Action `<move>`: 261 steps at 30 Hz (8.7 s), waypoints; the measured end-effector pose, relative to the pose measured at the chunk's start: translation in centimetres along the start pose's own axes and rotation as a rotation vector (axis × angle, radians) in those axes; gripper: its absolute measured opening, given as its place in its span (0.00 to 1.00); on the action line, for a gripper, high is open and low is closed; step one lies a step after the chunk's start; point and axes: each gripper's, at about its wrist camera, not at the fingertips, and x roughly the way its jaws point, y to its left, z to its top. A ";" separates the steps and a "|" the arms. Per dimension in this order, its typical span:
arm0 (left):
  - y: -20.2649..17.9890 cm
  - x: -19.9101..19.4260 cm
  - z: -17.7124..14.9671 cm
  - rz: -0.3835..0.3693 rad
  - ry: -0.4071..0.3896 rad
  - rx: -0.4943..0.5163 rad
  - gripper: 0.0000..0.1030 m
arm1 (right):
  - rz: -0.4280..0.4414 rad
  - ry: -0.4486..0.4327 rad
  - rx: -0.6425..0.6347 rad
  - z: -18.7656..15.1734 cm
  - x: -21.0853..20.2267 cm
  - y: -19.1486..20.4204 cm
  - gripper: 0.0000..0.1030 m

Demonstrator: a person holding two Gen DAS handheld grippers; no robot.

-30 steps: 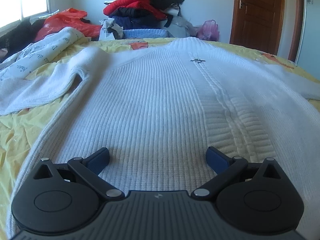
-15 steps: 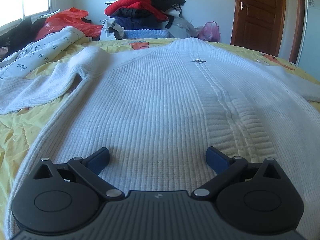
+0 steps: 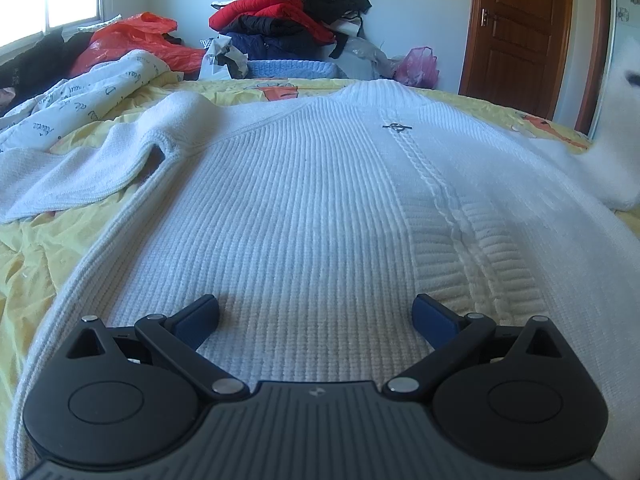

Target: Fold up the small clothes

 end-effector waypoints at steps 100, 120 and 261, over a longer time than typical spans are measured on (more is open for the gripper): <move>1.2 7.6 9.4 -0.105 -0.077 -0.053 1.00 | -0.154 0.369 -0.460 -14.6 16.5 5.3 0.82; 37.2 1.7 3.7 0.169 -0.272 -1.026 0.93 | -0.156 0.364 -0.471 -14.4 16.6 5.4 0.85; -0.4 5.8 6.2 -0.009 0.062 0.057 1.00 | -0.284 0.402 -0.508 -22.3 2.4 10.8 0.98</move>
